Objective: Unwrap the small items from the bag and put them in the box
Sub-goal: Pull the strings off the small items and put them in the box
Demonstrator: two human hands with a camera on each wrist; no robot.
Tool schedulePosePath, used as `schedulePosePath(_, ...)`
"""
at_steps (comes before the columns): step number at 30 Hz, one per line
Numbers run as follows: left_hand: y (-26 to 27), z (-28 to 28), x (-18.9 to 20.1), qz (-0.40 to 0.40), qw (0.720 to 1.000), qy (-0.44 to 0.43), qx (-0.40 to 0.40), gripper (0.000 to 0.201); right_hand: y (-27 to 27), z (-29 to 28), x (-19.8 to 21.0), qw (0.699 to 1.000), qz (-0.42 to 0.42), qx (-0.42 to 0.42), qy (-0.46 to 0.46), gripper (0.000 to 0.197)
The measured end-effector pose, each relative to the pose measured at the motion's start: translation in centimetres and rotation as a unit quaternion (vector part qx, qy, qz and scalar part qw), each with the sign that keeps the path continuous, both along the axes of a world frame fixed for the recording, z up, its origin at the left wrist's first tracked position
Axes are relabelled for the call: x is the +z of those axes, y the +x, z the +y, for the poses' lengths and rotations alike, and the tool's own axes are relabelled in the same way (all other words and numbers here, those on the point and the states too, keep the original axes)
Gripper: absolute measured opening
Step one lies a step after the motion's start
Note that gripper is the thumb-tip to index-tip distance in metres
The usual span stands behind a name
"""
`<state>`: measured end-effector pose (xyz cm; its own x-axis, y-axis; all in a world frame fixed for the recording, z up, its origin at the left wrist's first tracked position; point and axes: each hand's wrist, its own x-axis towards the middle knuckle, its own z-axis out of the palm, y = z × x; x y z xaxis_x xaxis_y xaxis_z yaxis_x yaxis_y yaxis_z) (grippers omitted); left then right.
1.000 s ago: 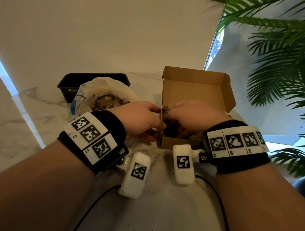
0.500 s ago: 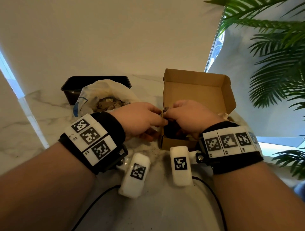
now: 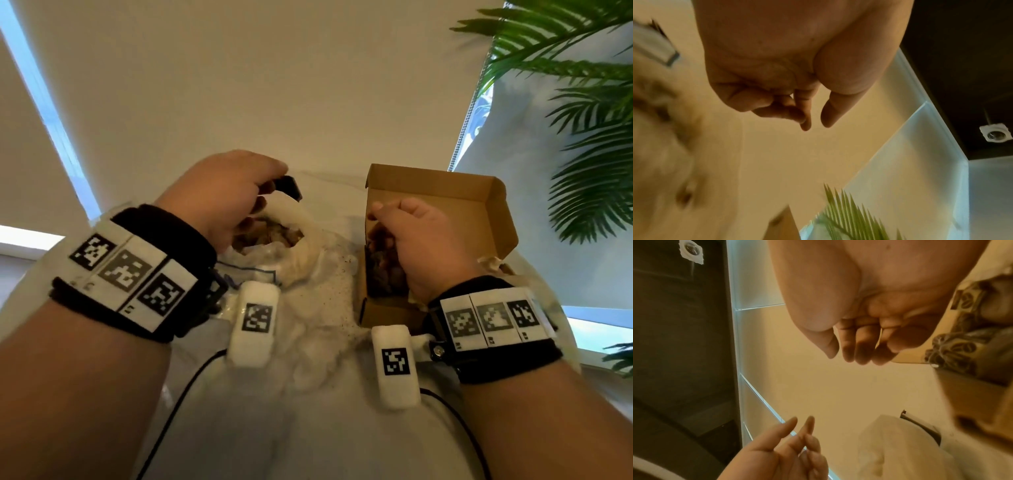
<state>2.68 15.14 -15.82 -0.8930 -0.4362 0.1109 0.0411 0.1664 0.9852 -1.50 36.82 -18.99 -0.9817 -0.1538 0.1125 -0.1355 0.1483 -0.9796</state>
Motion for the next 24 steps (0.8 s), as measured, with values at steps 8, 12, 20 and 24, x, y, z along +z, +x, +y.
schedulePosePath(8, 1.6, -5.0, -3.2, -0.069, 0.987, -0.062, 0.129, 0.037, 0.8, -3.7, -0.5, 0.989, -0.022, 0.107, -0.098, 0.011)
schedulePosePath(12, -0.7, -7.3, -6.6, -0.173, 0.979, -0.026, 0.101, 0.094, 0.5, -7.2, 0.3, 0.99, 0.013, 0.139, 0.002, 0.011)
schedulePosePath(20, 1.6, -4.7, -4.9, -0.216, 0.975, 0.021, 0.039, 0.025, -1.3, -11.1, -1.7, 0.976, -0.021, 0.138, 0.167, 0.012)
schedulePosePath(24, 1.2, -4.8, -5.8, -0.191, 0.981, 0.014, 0.038, 0.007, -1.5, -11.0, -3.0, 0.975, -0.029, 0.133, 0.178, 0.014)
